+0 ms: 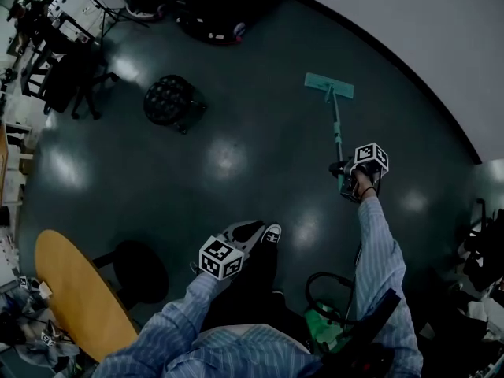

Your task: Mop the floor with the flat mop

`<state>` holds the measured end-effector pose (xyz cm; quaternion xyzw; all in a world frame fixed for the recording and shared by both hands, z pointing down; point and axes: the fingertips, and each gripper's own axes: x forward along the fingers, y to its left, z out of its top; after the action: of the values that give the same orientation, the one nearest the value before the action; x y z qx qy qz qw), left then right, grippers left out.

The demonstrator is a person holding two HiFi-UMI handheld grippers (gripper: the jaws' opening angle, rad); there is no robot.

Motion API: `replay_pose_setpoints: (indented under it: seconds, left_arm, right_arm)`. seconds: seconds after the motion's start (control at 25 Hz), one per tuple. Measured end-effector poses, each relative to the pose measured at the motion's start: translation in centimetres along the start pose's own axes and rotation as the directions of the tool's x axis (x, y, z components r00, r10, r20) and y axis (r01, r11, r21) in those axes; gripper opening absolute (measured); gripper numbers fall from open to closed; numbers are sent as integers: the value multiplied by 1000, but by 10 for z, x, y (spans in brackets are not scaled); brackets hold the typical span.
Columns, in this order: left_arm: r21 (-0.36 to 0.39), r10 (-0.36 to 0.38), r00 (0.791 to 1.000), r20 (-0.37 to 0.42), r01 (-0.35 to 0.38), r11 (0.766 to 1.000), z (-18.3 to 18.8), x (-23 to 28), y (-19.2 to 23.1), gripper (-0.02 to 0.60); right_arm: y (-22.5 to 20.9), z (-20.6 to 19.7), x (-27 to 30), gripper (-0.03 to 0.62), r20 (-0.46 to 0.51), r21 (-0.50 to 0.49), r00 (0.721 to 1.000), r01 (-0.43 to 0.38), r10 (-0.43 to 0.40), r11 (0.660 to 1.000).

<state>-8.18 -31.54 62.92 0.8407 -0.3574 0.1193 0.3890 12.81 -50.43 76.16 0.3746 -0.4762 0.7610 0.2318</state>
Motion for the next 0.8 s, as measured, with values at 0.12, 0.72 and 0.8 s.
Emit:
replay_pose_setpoints:
  seconds: [0.12,0.72,0.8]
  left_arm:
    - [-14,20,1000,-19,-20,1000,-17,-6,11,31]
    - [-56,58,998,-8,-58,997,-34,-44,20,31]
    - [-47,52,999,-4,-52,998,-34,-46,19,31]
  right_arm:
    - [4,27,9,78,9,0,1000,13,-13,1000]
    - [12,10,12,77,58,111,998,-22,16,994]
    - [2,-9,14,77,55,107,998,-19,13,994]
